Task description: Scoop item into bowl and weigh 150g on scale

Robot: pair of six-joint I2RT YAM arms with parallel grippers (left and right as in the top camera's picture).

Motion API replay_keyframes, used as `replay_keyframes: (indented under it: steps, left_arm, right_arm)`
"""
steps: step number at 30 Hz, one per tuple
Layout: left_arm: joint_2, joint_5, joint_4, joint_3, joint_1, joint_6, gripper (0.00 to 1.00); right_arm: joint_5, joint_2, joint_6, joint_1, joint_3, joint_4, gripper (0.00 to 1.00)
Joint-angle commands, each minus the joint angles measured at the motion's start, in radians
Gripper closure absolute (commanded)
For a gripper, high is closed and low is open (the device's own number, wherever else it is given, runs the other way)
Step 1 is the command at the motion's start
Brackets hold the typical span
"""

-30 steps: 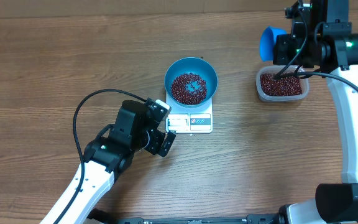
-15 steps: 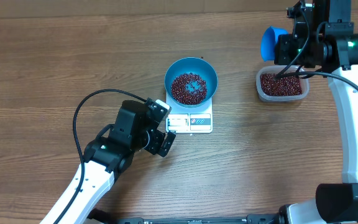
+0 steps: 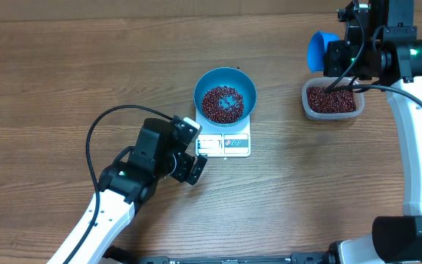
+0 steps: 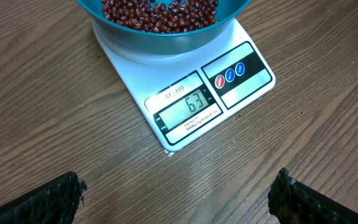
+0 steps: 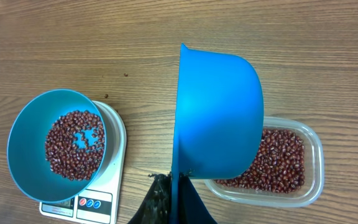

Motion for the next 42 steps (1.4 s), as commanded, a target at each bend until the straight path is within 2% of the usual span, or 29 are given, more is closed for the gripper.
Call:
replay_keyframes:
  steps: [1,42]
  left_arm:
    - [-0.004,-0.002,0.005,-0.003,-0.005,-0.017,0.00]
    - [-0.004,-0.002,0.004,-0.003,-0.005,-0.017,0.00]
  right_arm:
    - [-0.006,-0.021,-0.012,-0.004,0.018,0.002,0.96]
    - [-0.005,-0.021,-0.031,-0.004,-0.019,0.010,0.96]
